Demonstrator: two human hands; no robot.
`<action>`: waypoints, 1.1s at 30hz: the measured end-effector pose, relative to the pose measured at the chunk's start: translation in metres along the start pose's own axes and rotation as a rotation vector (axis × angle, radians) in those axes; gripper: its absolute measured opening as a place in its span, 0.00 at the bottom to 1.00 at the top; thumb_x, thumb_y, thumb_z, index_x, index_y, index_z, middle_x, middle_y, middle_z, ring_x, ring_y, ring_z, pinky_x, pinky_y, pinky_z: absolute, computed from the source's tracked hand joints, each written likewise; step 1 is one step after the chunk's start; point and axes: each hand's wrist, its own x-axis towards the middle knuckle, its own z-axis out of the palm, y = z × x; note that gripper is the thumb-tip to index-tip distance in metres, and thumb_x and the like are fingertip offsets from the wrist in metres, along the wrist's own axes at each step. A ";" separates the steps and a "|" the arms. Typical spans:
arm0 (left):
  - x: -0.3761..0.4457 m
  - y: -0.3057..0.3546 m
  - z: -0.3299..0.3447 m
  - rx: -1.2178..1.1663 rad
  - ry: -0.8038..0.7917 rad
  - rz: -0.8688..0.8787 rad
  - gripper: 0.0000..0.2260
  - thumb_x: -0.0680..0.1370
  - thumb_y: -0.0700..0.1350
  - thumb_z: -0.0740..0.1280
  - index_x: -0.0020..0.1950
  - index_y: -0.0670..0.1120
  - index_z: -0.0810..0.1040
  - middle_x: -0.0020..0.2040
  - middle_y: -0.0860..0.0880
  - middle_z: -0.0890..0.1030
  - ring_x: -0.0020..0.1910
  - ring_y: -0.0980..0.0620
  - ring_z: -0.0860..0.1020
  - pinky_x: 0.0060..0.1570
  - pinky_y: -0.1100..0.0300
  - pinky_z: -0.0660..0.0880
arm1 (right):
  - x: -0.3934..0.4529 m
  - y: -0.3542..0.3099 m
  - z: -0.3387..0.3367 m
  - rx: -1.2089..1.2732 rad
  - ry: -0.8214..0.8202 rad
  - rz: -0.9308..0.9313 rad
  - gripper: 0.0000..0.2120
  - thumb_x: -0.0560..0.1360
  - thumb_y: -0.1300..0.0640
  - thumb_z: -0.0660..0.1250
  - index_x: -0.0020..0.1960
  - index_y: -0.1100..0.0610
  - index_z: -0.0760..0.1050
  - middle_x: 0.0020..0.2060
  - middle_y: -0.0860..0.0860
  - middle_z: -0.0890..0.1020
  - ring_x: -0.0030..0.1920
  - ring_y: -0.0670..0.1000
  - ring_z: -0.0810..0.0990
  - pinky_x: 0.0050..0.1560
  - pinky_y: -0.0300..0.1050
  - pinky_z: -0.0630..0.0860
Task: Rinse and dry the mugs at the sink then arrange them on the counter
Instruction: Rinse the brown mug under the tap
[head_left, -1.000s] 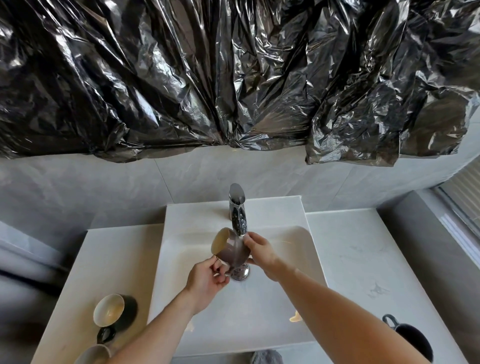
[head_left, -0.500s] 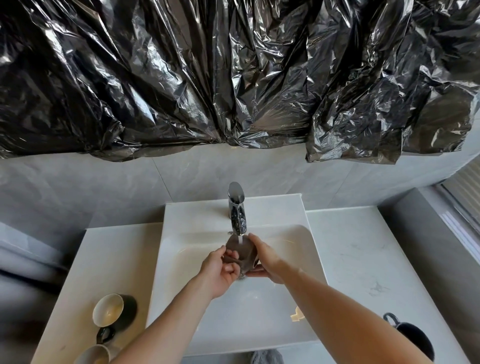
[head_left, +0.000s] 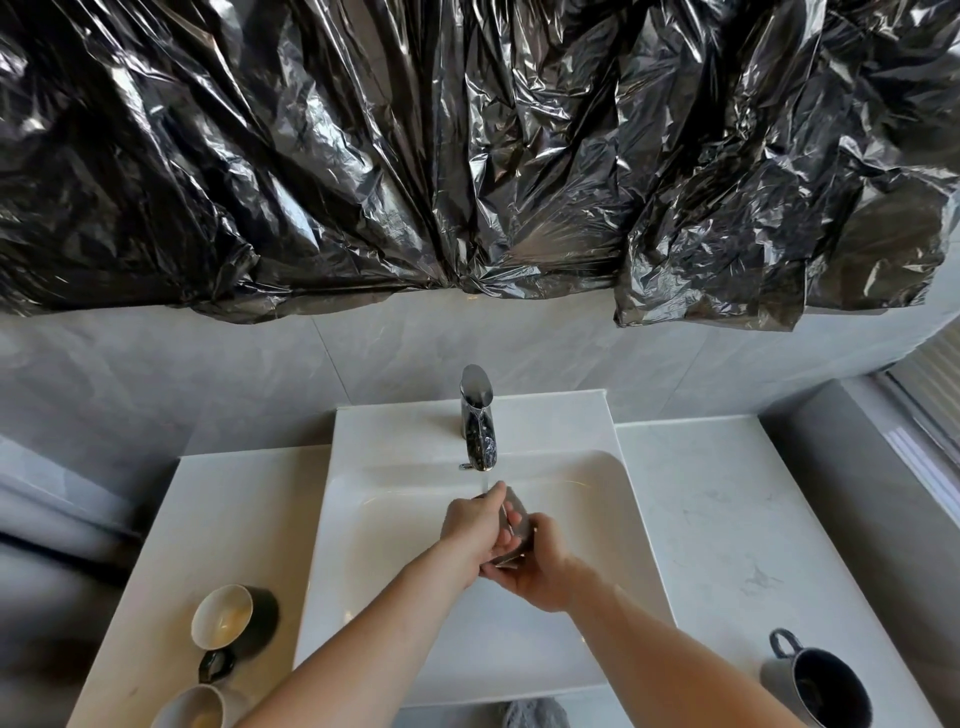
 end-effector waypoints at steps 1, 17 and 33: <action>-0.003 -0.001 0.003 0.189 0.012 0.075 0.19 0.81 0.56 0.66 0.37 0.45 0.81 0.30 0.48 0.82 0.25 0.49 0.78 0.39 0.58 0.82 | 0.001 0.003 -0.002 0.060 -0.008 -0.005 0.19 0.81 0.56 0.52 0.49 0.65 0.79 0.38 0.62 0.83 0.37 0.62 0.85 0.43 0.56 0.87; -0.024 -0.017 0.005 1.455 0.234 0.730 0.16 0.85 0.56 0.59 0.55 0.48 0.82 0.53 0.46 0.86 0.54 0.43 0.83 0.51 0.53 0.75 | -0.007 0.002 0.005 -0.098 -0.002 -0.100 0.18 0.78 0.65 0.52 0.36 0.60 0.76 0.31 0.56 0.79 0.35 0.56 0.81 0.39 0.46 0.75; -0.022 -0.069 -0.090 0.478 -0.024 0.312 0.16 0.86 0.46 0.62 0.40 0.44 0.75 0.36 0.51 0.79 0.34 0.54 0.76 0.40 0.59 0.73 | -0.025 -0.008 0.006 -0.790 0.097 -0.519 0.19 0.80 0.65 0.63 0.69 0.54 0.76 0.61 0.53 0.83 0.40 0.53 0.86 0.38 0.48 0.83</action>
